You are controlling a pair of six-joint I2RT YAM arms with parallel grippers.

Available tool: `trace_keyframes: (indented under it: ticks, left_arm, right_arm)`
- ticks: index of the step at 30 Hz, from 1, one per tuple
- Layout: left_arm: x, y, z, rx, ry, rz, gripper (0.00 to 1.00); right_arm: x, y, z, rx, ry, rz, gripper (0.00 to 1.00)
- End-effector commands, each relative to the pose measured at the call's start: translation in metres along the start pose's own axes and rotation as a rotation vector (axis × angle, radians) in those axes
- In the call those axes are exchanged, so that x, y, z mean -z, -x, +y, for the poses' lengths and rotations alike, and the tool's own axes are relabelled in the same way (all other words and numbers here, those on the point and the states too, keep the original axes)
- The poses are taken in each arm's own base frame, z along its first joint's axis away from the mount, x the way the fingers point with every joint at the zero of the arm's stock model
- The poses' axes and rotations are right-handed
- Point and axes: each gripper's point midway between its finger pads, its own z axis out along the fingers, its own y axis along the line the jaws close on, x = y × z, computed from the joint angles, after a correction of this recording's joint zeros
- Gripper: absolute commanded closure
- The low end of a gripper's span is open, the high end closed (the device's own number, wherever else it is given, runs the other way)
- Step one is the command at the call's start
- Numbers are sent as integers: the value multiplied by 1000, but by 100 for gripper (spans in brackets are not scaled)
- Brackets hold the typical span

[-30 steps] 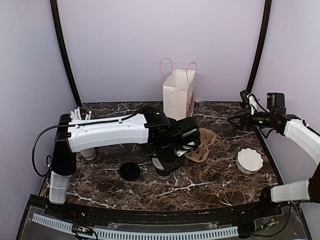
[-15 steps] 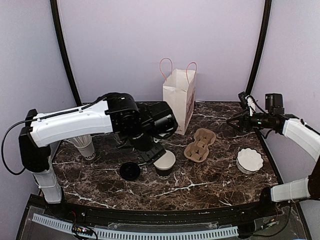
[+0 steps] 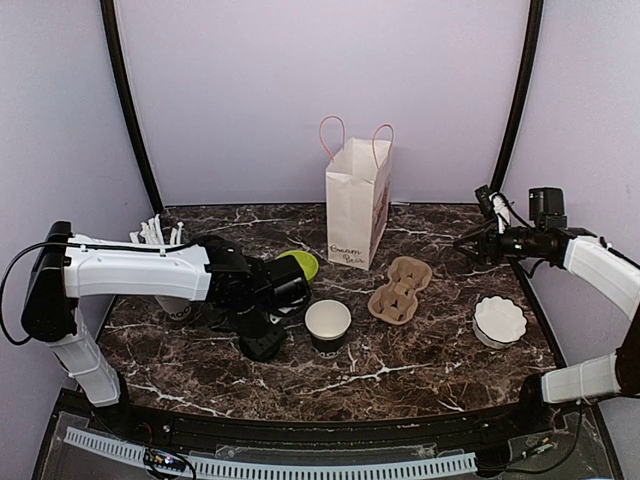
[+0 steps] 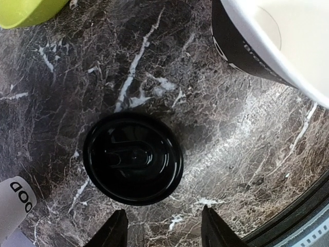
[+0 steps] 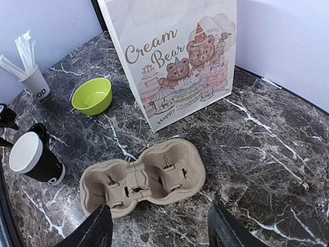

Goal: Pack the takeout coffee

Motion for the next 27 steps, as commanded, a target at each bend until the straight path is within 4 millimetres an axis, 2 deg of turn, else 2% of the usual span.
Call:
trace_keyframes:
  ticks: [1, 8, 13, 20, 27]
  left_arm:
    - [-15, 9, -7, -30, -11, -35, 49]
    - [-41, 0, -10, -50, 6, 11, 49]
    - [-47, -1, -9, -51, 16, 14, 53]
    - [-44, -3, -5, -52, 28, 0, 52]
    - [-11, 12, -5, -22, -20, -103, 47]
  right_arm:
    - [1, 8, -2, 34, -6, -3, 39]
    - [2, 6, 1, 55, 1, -6, 38]
    - [1, 4, 0, 50, 1, 1, 38]
    - [-1, 2, 0, 43, 15, 10, 39]
    - [-3, 0, -1, 34, 20, 16, 38]
